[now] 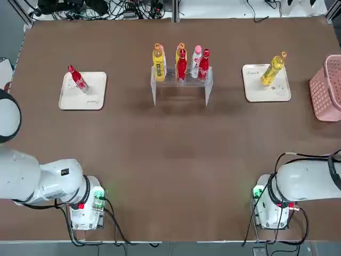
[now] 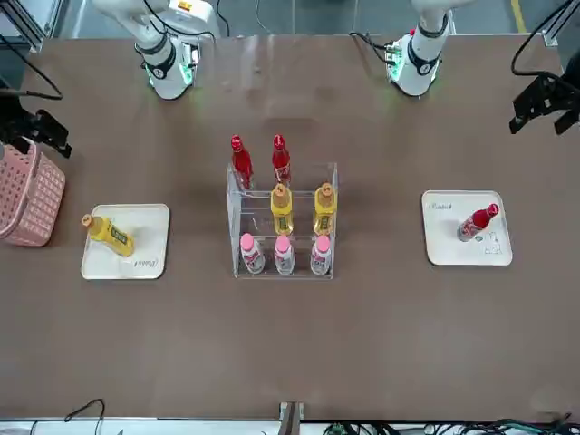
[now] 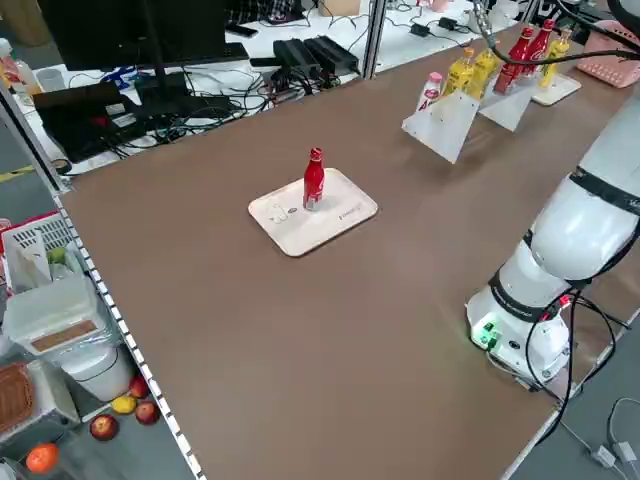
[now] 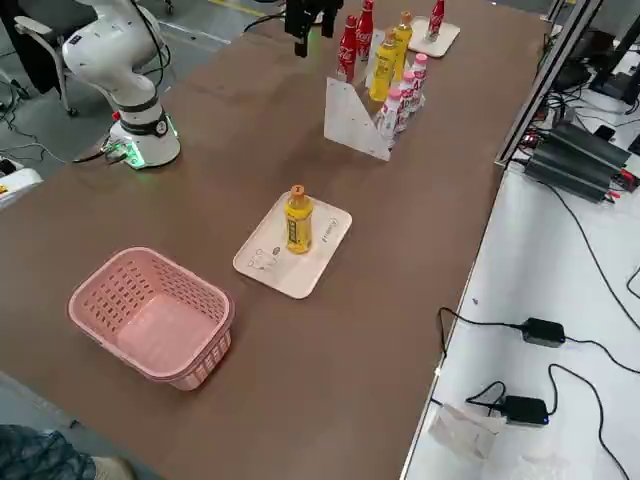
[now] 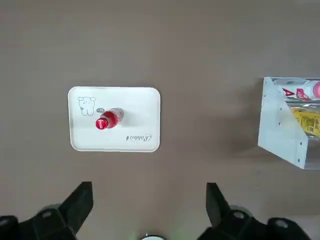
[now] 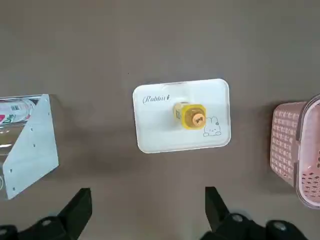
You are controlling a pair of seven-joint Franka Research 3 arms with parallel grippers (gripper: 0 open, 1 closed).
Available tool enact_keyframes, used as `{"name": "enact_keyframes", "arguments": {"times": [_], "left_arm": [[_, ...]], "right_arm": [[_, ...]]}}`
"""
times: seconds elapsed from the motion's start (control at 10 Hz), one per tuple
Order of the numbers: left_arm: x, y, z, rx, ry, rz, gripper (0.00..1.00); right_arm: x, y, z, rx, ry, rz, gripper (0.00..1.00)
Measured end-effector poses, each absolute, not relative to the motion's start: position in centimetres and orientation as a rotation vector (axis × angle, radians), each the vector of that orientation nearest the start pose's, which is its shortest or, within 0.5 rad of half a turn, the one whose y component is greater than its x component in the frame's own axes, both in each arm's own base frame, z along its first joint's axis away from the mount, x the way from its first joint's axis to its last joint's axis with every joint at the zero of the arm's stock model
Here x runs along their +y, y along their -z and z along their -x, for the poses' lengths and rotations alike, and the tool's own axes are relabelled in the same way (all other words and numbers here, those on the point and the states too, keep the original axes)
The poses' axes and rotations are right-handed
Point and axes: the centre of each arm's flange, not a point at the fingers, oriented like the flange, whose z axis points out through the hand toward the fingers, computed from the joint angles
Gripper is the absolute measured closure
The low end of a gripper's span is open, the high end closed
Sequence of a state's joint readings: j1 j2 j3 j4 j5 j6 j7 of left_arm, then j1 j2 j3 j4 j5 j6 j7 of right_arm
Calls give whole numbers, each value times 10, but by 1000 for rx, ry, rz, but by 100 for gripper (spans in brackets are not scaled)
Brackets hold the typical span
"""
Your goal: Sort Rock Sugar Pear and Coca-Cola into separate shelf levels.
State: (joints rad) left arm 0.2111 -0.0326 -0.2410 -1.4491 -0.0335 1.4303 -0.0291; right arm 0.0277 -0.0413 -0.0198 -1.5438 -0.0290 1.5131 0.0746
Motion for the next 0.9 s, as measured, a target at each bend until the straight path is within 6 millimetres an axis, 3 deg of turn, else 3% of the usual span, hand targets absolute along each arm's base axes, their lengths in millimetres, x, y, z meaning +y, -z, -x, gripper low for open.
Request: {"name": "enact_keyframes", "arguments": {"times": [0.2, 0.5, 0.7, 0.9], "left_arm": [[-6, -656, -542, -36, -19, 3172, 0], [48, -607, -565, -174, -96, 3184, 0], [75, -561, -585, -218, -157, 3170, 0], [80, -511, -597, -205, -144, 3139, 0]], "right_arm": [[-3, -654, -537, 45, 22, 3169, 0], [-23, -649, -539, -79, 19, 3169, 0], [-40, -623, -550, -69, 20, 3171, 3], [-74, -577, -560, -59, 33, 3174, 8]]}}
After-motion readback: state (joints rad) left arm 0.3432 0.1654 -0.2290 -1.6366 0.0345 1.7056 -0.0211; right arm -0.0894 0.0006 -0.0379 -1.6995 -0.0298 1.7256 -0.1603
